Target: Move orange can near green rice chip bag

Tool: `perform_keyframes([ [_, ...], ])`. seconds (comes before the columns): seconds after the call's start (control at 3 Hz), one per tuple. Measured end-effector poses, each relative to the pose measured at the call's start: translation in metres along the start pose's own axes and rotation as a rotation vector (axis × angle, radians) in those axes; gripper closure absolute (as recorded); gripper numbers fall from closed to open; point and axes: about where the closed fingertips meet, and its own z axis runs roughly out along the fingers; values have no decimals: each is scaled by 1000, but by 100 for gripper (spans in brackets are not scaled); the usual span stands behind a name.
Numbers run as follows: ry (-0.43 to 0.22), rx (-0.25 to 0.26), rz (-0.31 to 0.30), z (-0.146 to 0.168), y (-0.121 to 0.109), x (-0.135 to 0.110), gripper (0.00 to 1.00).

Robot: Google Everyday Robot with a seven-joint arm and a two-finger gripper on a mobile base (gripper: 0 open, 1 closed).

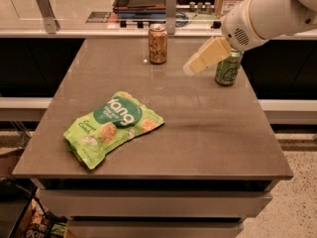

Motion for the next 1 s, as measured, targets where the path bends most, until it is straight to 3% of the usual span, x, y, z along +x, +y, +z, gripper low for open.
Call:
perform_keyframes([
  [0.33, -65, 35, 7, 22, -16, -26, 0],
  [1.0, -196, 42, 58, 76, -32, -68, 0],
])
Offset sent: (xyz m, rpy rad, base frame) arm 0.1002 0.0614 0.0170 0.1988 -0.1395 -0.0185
